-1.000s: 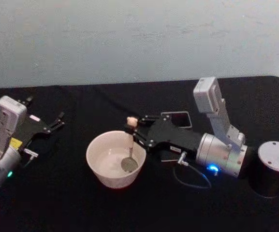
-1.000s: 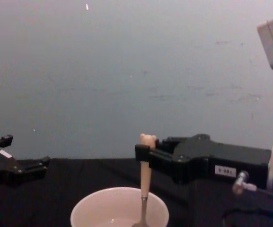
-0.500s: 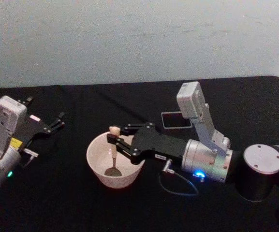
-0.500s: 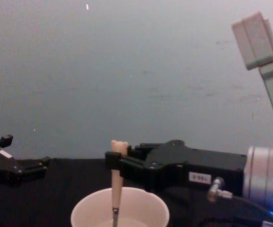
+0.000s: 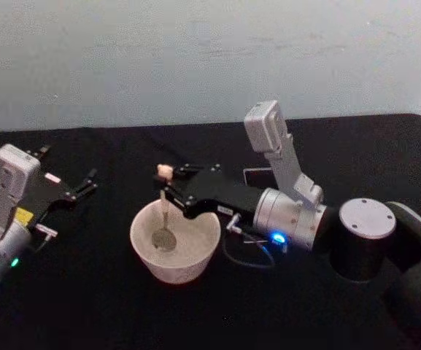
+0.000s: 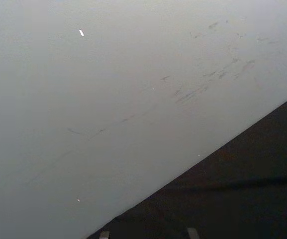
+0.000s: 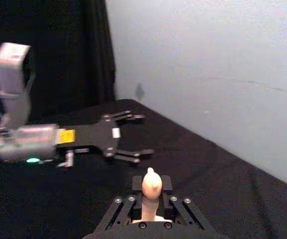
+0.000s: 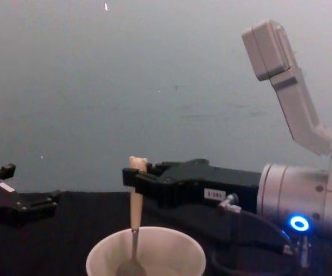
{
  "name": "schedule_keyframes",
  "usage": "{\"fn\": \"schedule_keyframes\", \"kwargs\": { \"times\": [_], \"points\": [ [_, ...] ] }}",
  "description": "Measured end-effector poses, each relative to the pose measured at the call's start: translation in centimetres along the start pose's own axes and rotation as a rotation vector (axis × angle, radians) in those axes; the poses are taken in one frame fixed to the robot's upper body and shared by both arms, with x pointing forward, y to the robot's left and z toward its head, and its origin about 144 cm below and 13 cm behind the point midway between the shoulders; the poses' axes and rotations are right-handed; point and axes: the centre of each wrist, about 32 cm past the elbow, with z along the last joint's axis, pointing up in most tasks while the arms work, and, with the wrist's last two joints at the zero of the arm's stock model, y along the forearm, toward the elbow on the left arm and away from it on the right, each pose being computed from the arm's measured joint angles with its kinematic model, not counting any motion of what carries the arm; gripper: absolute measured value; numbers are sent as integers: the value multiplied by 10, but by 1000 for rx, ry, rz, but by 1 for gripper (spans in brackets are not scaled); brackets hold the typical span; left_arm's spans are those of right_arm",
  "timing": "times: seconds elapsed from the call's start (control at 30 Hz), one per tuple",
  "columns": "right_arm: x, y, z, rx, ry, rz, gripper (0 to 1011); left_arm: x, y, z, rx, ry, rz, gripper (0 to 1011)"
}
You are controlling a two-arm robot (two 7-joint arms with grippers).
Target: Pick up the stirring spoon with one hand, stir inside the cup, then place it back in its original position.
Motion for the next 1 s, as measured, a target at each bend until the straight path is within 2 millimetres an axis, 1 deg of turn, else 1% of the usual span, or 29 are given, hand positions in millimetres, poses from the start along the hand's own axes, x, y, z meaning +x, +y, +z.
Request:
{"fn": "schedule_keyframes", "kwargs": {
  "times": [0.1,0.23,0.33,0.43,0.67,0.77,1.0],
  "points": [
    [5,1,1,1,1,-22,215,0,0,0,0,0,0,1001],
    [12,-2,2,-3,2,-49,215,0,0,0,0,0,0,1001],
    [17,-8,4,-9,1,-64,215,0,0,0,0,0,0,1001],
    [19,-20,6,-15,12,-72,215,0,0,0,0,0,0,1001],
    [14,-39,8,-28,31,-38,215,0,0,0,0,0,0,1002],
    [10,-44,10,-27,39,-22,215,0,0,0,0,0,0,1001],
    [7,-45,17,-7,79,-51,215,0,0,0,0,0,0,1001]
  ]
}}
